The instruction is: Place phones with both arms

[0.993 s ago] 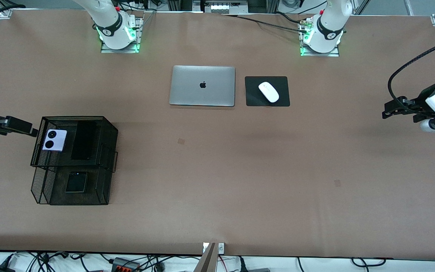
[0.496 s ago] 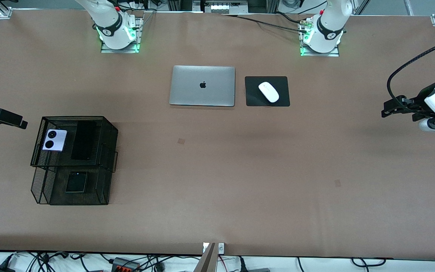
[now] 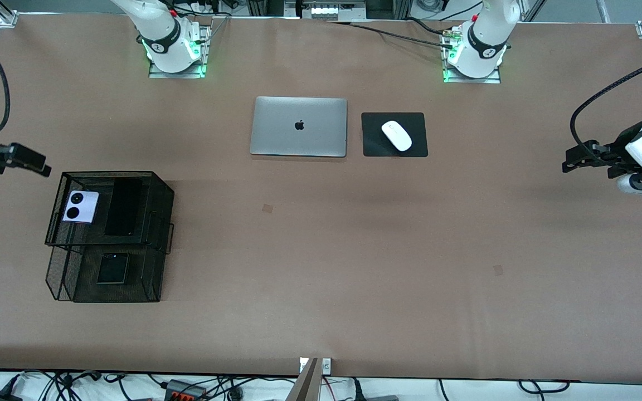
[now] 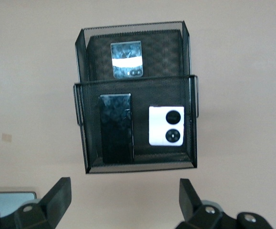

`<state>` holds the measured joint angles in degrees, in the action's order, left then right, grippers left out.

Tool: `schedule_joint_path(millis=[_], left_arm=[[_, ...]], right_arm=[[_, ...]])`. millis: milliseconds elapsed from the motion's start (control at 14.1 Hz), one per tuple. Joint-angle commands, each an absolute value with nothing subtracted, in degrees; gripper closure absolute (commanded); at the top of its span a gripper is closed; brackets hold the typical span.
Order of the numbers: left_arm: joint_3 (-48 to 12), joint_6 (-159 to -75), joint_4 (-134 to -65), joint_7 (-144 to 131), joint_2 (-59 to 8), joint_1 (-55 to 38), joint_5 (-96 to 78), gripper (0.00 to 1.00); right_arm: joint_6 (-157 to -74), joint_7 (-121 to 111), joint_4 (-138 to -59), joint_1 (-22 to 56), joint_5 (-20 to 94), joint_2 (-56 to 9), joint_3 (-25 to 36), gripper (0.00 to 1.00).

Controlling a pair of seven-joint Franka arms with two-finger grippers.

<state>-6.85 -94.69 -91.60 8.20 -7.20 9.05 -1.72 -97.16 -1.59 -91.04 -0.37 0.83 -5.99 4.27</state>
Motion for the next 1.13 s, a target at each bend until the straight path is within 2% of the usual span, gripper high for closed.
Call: schedule_joint_path(millis=[0,1064], left_arm=[[-7.1,-93.8,-91.1,9.2,-6.8,9.1,-2.0,0.00],[-7.1,-91.8,-89.8,8.9,-6.9,8.6,-1.9,0.00]], right_arm=[[-98.7,-2.8,-96.6,-0.7,-0.2,-0.8,3.6,0.00],[-98.2,-2.1,-96.7,0.8,-0.6,-0.6,3.5,0.00]])
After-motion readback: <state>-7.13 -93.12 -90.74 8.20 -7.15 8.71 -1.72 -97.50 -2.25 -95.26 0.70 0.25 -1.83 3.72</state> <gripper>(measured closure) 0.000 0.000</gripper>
